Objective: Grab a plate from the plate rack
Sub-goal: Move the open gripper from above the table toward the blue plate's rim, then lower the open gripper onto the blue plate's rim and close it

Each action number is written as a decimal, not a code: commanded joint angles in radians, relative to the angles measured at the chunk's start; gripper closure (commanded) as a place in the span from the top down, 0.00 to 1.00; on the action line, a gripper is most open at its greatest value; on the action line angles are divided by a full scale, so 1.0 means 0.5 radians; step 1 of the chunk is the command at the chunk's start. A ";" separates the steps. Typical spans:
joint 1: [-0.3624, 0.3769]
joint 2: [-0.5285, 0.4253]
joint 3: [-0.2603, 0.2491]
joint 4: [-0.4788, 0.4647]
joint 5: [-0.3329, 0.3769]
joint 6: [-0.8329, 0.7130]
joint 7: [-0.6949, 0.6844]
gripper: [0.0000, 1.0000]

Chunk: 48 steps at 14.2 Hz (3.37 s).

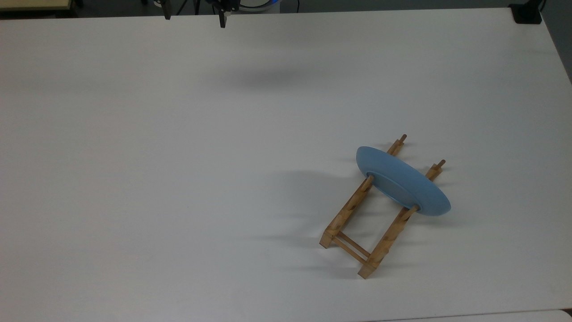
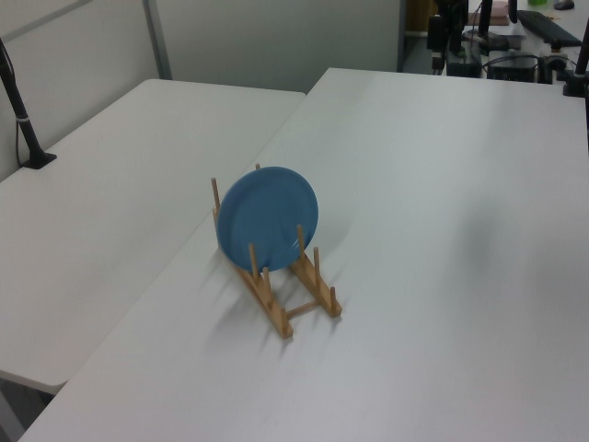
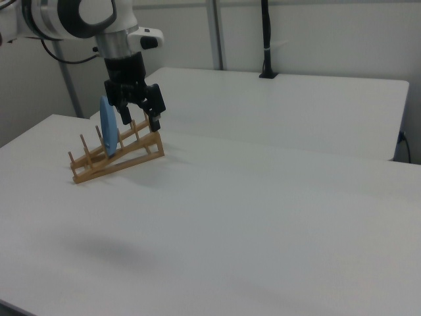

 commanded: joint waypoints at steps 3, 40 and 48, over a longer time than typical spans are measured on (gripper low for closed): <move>0.033 -0.027 0.015 -0.014 0.023 0.012 -0.012 1.00; 1.033 0.719 0.018 0.180 -1.339 1.188 1.495 0.62; 1.075 0.724 0.070 0.204 -1.284 0.991 1.344 0.63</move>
